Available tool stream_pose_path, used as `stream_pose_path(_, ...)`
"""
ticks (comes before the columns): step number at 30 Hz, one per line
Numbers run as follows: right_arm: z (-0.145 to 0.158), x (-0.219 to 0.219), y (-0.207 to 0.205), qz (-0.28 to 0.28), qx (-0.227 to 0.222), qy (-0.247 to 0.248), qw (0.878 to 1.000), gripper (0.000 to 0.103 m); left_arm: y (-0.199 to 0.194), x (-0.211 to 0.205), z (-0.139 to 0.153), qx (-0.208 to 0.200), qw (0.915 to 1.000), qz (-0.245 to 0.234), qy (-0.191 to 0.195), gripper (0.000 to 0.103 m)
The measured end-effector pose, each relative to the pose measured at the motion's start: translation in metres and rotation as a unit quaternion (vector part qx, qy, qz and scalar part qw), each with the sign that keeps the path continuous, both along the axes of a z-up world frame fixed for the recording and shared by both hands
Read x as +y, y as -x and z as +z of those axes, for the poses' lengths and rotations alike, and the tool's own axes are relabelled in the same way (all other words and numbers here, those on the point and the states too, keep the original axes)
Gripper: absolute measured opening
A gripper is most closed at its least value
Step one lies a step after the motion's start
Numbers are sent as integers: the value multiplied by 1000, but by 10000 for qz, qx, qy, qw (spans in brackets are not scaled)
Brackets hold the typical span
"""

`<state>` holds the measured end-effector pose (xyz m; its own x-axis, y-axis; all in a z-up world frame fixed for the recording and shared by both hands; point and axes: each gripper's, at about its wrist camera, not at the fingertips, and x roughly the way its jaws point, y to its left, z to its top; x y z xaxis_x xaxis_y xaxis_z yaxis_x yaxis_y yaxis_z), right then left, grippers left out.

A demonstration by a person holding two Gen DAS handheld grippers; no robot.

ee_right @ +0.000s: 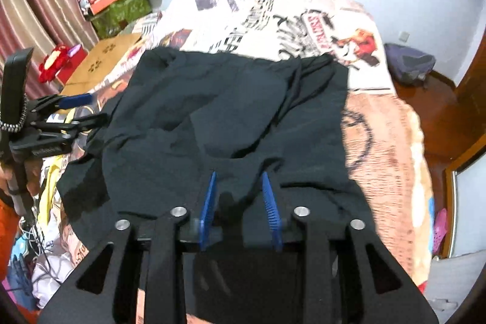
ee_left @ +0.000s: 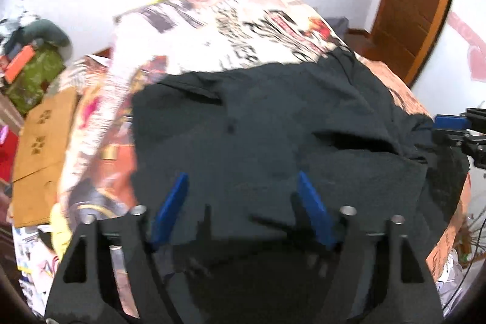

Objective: Fold large clothes

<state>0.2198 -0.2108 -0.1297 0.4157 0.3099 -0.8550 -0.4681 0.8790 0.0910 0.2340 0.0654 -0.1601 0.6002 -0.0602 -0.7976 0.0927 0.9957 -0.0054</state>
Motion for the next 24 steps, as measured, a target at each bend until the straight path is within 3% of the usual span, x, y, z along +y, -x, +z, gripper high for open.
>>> stream_pose_path(1, 3, -6, 3, -40, -71, 2, 10000, 51, 7, 10, 5, -73, 9999, 73, -20, 85)
stream_pose_path(2, 5, -12, 7, -104, -160, 19, 9998, 53, 14, 20, 10, -118, 9998, 159, -48, 88)
stream_pose_path(5, 6, -30, 12, -305, -258, 43, 9992, 53, 30, 50, 16, -118, 9991, 395, -123, 90)
stream_pose_path(9, 2, -56, 14, -639, -61, 9, 9979, 53, 51, 99, 6, 201, 9966, 784, -120, 91)
stream_pose_path(13, 0, -76, 14, -849, 58, 254, 9960, 53, 70, 142, -28, 728, 9903, 1168, 165, 91)
stream_pose_path(17, -3, -94, 18, -1028, 155, 267, 9942, 53, 88, 165, -68, 1238, 9799, 1369, 756, 91)
stream_pose_path(20, -11, -106, 19, -1184, 274, 233, 9923, 53, 96, 165, -92, 1495, 9730, 1381, 1091, 91)
stream_pose_path(24, -27, -119, 22, -1383, 469, 244, 9890, 53, 102, 157, -115, 1666, 9693, 1376, 1175, 91)
